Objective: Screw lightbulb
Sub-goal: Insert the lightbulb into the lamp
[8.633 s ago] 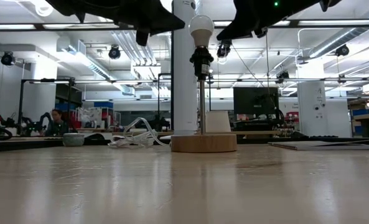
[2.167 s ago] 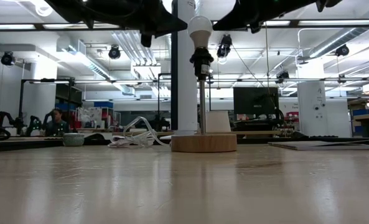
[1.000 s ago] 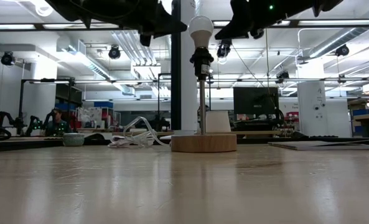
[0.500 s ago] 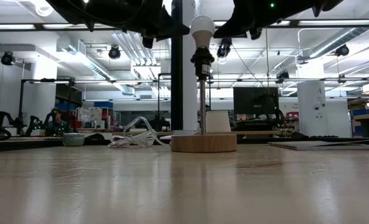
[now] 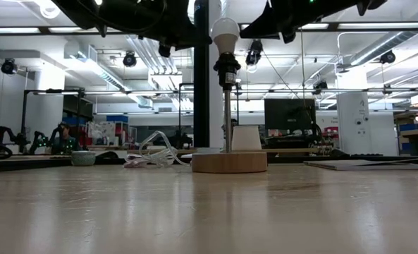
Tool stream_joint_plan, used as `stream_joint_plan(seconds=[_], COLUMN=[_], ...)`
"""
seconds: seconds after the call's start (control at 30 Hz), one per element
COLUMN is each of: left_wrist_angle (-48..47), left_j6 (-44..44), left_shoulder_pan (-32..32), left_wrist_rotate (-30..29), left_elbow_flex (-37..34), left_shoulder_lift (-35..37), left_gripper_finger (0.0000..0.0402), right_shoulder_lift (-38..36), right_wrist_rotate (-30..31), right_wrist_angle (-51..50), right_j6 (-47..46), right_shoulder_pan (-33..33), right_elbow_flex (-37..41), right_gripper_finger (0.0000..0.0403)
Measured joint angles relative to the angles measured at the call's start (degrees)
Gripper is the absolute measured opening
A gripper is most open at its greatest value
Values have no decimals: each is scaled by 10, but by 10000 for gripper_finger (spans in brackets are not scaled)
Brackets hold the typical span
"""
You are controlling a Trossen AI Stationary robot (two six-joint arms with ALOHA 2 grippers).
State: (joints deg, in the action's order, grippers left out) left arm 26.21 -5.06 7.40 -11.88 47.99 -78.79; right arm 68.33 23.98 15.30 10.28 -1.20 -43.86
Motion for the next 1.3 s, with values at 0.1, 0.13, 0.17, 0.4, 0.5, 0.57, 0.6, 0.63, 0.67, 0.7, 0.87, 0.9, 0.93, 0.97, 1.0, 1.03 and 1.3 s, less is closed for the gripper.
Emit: stream_joint_plan(seconds=[0.1, 0.13, 0.17, 0.4, 0.5, 0.57, 0.6, 0.63, 0.67, 0.7, 0.87, 0.9, 0.93, 0.97, 1.0, 1.03, 1.3], left_wrist_angle=[-39, -52, -68, -63, -30, -8, -7, -1, 3, 2, -4, -5, -7, -8, -7, -7, -9], left_j6=[5, 13, 21, 24, 28, 27, 27, 27, 28, 30, 30, 30, 30, 30, 30, 29, 26], left_shoulder_pan=[-1, -1, -3, -19, -18, -18, -18, -18, -18, -18, -20, -20, -20, -20, -19, -19, -19], left_wrist_rotate=[6, 6, 6, 50, 49, 49, 49, 49, 49, 49, 51, 52, 52, 50, 44, 37, 12], left_elbow_flex=[0, 0, 0, 0, 0, 0, 0, 0, 3, 6, 21, 22, 23, 23, 23, 23, 24], left_shoulder_lift=[19, 29, 41, 71, 56, 40, 35, 30, 24, 21, 5, 4, 4, 4, 2, 2, 2], left_gripper_finger=[0, 0, 0, 0, 0, 0, 0, 0, 0, 0, 0, 0, 0, 0, 0, 0, 0], right_shoulder_lift=[-3, -4, -6, -7, -7, -7, -7, -7, -7, -7, -7, -7, -7, -7, -7, -7, -8], right_wrist_rotate=[16, 24, 33, 47, 43, 41, 41, 39, 29, 18, 7, 5, 5, 5, 5, 5, 1], right_wrist_angle=[-11, -19, -24, -13, 5, 7, 3, -1, -1, 0, -3, -2, -1, -2, -4, -7, -17], right_j6=[-3, -5, -6, 30, 39, 43, 44, 45, 47, 47, 47, 47, 47, 45, 43, 40, 24], right_shoulder_pan=[-1, -1, -1, 10, 12, 12, 12, 12, 12, 12, 12, 12, 11, 10, 10, 9, -11], right_elbow_flex=[0, 0, 0, 0, 0, 0, -2, -5, -7, -8, -16, -16, -16, -16, -16, -16, -16], right_gripper_finger=[2, 2, 2, 2, 2, 2, 2, 2, 2, 2, 2, 2, 2, 2, 2, 2, 2])
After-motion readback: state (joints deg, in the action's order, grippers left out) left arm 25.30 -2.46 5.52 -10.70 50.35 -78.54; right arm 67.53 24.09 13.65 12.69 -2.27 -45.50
